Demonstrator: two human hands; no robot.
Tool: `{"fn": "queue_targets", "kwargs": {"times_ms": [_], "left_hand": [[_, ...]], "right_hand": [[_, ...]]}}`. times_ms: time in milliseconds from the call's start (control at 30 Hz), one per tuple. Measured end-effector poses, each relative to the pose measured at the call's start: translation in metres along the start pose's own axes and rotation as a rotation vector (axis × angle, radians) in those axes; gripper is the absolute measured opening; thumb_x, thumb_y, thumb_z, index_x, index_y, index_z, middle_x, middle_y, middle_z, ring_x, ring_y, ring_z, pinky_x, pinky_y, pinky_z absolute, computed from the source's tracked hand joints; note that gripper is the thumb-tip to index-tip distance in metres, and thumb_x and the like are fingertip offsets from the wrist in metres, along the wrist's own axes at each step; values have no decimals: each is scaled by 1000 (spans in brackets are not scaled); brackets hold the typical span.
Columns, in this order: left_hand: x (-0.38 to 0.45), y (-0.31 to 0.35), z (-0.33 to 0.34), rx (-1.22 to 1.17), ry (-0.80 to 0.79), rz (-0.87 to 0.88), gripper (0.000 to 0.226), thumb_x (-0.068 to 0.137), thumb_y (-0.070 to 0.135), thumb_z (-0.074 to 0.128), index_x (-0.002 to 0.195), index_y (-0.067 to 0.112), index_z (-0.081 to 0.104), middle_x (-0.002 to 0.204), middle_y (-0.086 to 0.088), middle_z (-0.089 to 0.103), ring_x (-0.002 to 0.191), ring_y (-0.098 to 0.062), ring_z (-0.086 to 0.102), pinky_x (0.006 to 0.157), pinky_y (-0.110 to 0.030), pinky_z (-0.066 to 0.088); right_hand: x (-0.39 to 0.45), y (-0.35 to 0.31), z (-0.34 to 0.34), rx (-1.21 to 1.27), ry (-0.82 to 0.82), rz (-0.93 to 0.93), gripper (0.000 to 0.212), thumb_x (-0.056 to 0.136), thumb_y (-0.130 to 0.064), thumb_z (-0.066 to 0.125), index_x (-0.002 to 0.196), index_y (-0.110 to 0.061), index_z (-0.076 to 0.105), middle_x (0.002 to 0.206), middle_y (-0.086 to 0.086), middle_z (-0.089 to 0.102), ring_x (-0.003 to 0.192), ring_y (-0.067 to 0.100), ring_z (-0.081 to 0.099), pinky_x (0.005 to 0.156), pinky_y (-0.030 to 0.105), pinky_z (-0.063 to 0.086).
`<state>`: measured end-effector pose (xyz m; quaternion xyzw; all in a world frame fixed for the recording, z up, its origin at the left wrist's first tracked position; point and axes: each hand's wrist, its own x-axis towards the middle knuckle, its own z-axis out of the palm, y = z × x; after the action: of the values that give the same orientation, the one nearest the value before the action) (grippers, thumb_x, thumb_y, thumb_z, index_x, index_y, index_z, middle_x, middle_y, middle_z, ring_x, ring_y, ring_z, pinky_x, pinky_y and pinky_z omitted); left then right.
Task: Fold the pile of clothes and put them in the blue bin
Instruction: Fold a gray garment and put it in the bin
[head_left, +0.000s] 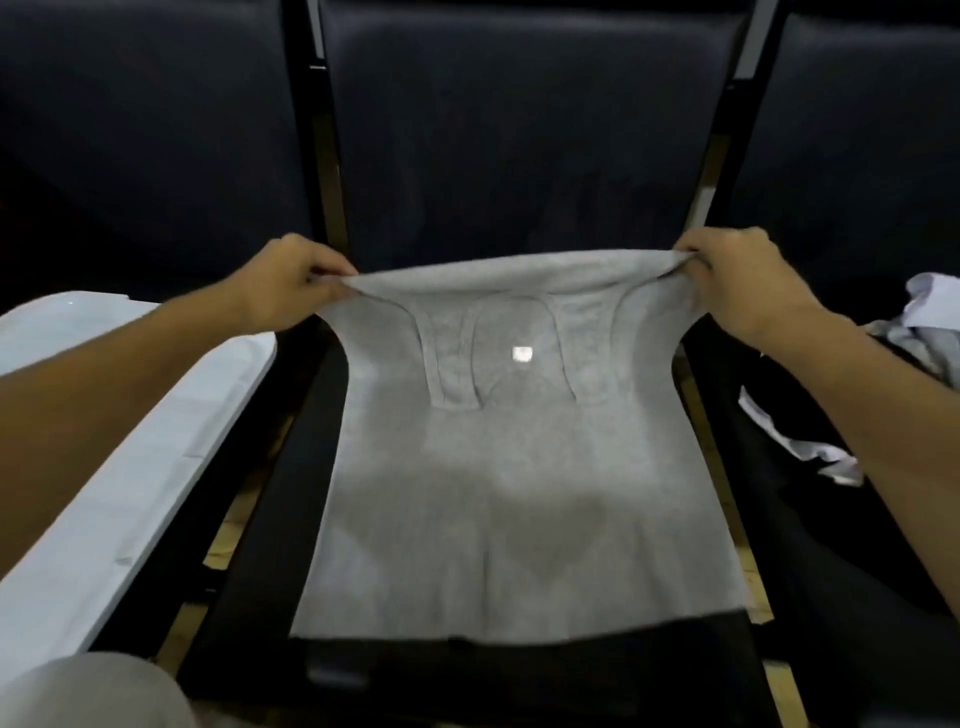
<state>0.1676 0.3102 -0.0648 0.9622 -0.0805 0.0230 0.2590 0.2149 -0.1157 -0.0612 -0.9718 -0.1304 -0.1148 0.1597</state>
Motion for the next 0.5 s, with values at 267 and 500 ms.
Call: {"fn": "queue_targets", "kwargs": {"times_ms": [267, 500], "left_hand": [[-141, 4, 57, 15, -534, 49, 46, 82, 29, 79, 114, 52, 54, 118, 28, 59, 112, 6, 52, 97, -19, 43], [-182, 11, 111, 248, -453, 47, 51, 87, 48, 61, 133, 32, 47, 132, 16, 38, 126, -7, 34, 109, -34, 35]], "right_hand": [[-150, 0, 6, -412, -459, -26, 29, 93, -6, 53, 111, -28, 62, 110, -3, 54, 116, 24, 57, 90, 40, 42], [-188, -98, 20, -316, -436, -160, 47, 88, 0, 48, 129, -22, 53, 126, 1, 58, 114, 21, 57, 95, 35, 46]]}}
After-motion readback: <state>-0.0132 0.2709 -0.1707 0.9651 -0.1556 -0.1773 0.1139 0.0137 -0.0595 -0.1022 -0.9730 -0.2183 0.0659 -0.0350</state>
